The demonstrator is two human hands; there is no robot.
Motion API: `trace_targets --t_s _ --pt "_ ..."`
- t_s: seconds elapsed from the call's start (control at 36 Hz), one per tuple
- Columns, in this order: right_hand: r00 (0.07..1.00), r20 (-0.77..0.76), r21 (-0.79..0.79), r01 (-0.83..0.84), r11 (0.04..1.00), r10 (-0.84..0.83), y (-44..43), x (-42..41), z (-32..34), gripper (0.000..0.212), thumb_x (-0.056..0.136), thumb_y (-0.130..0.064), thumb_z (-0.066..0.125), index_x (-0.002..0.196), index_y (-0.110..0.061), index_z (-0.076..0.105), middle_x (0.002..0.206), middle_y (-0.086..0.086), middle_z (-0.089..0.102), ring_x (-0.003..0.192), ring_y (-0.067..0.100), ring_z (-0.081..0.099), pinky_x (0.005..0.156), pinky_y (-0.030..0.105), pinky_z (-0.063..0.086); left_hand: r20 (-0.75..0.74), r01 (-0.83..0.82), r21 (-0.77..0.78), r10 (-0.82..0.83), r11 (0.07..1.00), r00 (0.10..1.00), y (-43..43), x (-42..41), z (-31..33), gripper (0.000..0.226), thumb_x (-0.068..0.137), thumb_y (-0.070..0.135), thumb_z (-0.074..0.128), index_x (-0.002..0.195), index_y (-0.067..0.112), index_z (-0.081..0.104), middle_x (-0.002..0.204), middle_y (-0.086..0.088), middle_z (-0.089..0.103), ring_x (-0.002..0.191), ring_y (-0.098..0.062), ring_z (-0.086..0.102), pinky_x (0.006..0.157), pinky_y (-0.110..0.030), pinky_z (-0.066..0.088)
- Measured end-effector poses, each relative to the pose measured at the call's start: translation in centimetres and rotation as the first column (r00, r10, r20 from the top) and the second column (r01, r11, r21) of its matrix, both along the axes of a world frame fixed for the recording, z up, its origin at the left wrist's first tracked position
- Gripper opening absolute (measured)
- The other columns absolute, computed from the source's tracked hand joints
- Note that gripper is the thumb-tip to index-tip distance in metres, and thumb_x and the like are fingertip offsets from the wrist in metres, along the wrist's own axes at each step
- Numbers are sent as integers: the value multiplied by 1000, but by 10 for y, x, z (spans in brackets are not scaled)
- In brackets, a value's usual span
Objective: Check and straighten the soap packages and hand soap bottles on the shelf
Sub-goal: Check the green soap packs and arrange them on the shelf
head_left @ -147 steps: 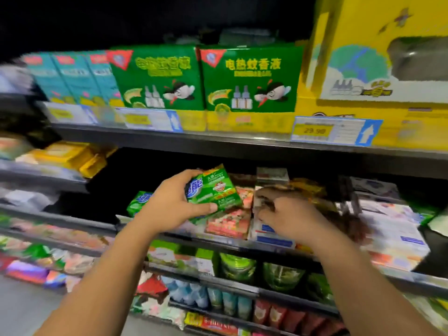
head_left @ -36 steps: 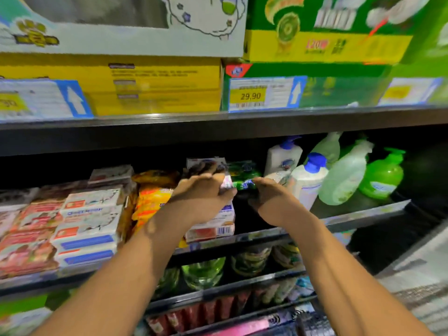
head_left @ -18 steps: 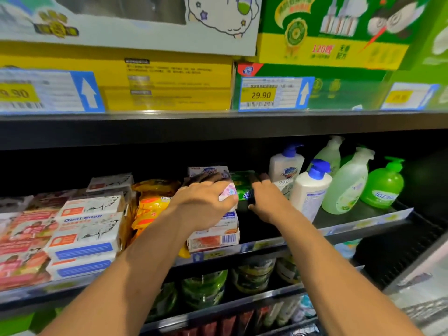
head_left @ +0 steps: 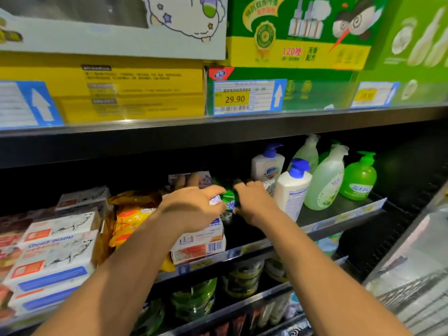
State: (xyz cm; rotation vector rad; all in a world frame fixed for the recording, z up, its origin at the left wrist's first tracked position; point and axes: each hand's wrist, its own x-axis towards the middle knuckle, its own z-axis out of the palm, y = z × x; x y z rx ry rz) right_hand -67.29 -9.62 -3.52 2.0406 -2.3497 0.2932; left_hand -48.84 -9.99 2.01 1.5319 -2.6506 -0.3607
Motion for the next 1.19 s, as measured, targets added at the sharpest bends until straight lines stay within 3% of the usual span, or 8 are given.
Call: trace_targets --t_s 0.11,0.28,0.39,0.56,0.69,0.89,1.11,1.19 --pt "997 15 -52 73 996 -72 -4 1 -4 83 87 -36 71 151 -5 28 140 19 44 124 35 41 102 39 37 -57 -39 19 41 999 998 0 0 0 49 93 67 39 139 52 36 153 4 30 128 -24 43 106 -41 40" --pt "993 -111 -170 31 985 -50 5 9 -5 49 76 -34 79 108 0 65 104 20 58 101 38 52 82 38 46 -77 -15 -25 13 1000 997 5 -2 0 41 96 59 43 135 46 43 151 5 29 135 -20 37 107 -34 37" --pt "994 98 -68 53 996 -46 5 5 -4 50 88 -30 70 129 -7 52 119 17 51 114 36 51 95 37 44 -291 -7 172 58 985 955 -2 7 4 50 93 66 42 137 44 50 152 14 36 135 -12 40 112 -30 31" --pt "970 226 -112 118 987 -90 8 13 -9 66 78 -37 78 128 -5 48 119 17 46 105 37 58 85 37 48 -75 -179 178 195 968 978 -20 17 5 69 95 69 33 152 30 33 160 -3 28 143 -24 33 106 -30 31" --pt "978 197 -156 99 983 -67 -5 29 -19 68 32 -45 98 69 0 64 68 19 58 41 29 53 42 19 34 -83 -237 197 257 951 963 -19 14 0 67 97 64 34 145 18 45 149 -11 46 131 -30 46 99 -33 39" --pt "951 307 -114 75 991 -37 -4 20 -13 50 76 -44 78 106 -11 54 109 13 45 87 25 48 72 27 36 -157 -276 223 314 935 936 -20 21 -3 64 95 66 38 146 28 43 137 -11 57 125 -32 51 95 -33 42" --pt "962 271 -69 58 996 -37 -6 23 -10 42 81 -42 71 101 -16 43 119 13 46 88 23 40 75 28 38 -122 -310 215 341 926 932 -20 20 -7 68 93 72 32 128 22 61 134 -11 59 121 -30 53 93 -34 42" --pt "960 275 -57 76 995 -58 -5 20 -10 49 82 -42 71 114 -12 49 120 11 43 91 23 38 79 31 41 -50 -255 111 261 961 964 -26 23 -6 59 96 68 29 142 36 47 156 -9 36 141 -33 34 113 -41 32"
